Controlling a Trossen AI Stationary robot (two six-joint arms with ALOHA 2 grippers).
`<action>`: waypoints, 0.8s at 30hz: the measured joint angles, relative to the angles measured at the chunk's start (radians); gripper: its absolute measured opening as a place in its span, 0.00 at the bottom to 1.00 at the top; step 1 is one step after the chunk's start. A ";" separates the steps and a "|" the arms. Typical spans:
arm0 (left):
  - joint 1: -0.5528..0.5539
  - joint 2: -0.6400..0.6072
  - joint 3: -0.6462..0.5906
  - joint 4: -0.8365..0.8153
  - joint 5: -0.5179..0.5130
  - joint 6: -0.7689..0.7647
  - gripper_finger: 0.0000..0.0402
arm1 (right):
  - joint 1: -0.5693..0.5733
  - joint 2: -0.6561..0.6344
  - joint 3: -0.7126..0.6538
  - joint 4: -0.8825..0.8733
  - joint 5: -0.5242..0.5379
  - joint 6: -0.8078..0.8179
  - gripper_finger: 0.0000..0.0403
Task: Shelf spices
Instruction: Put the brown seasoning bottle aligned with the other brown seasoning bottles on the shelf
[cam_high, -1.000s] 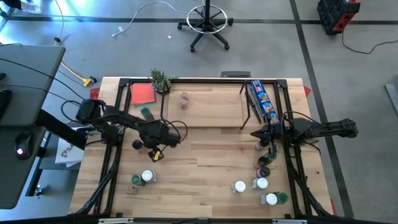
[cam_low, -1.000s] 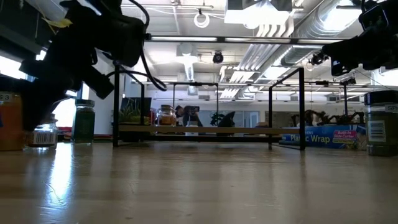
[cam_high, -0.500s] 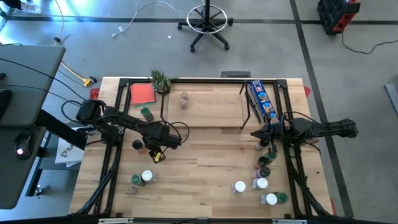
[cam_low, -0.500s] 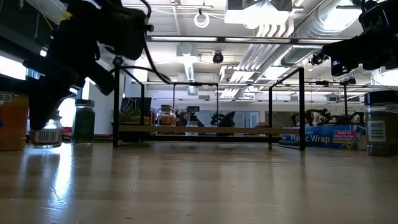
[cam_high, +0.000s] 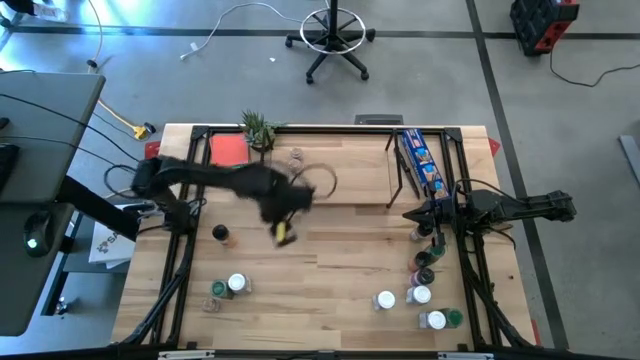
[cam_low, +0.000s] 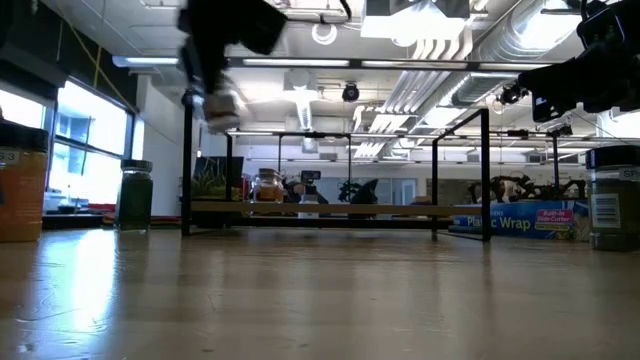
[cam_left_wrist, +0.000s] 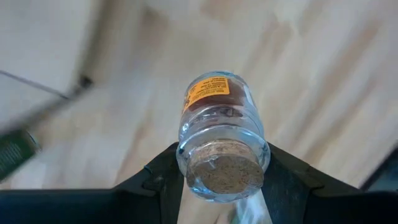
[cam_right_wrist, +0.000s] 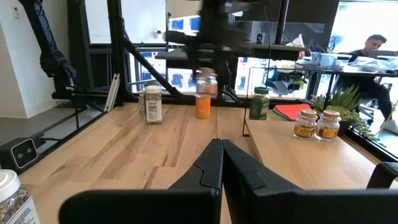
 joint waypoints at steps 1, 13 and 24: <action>0.036 0.033 0.030 -0.001 -0.002 0.006 0.40 | 0.000 0.000 0.000 0.000 0.000 0.000 0.00; 0.294 0.295 0.238 -0.087 -0.054 0.147 0.40 | 0.000 0.000 0.000 0.000 0.000 0.000 0.00; 0.355 0.302 0.235 -0.087 -0.095 0.206 0.47 | 0.000 0.000 0.000 0.000 0.000 0.000 0.00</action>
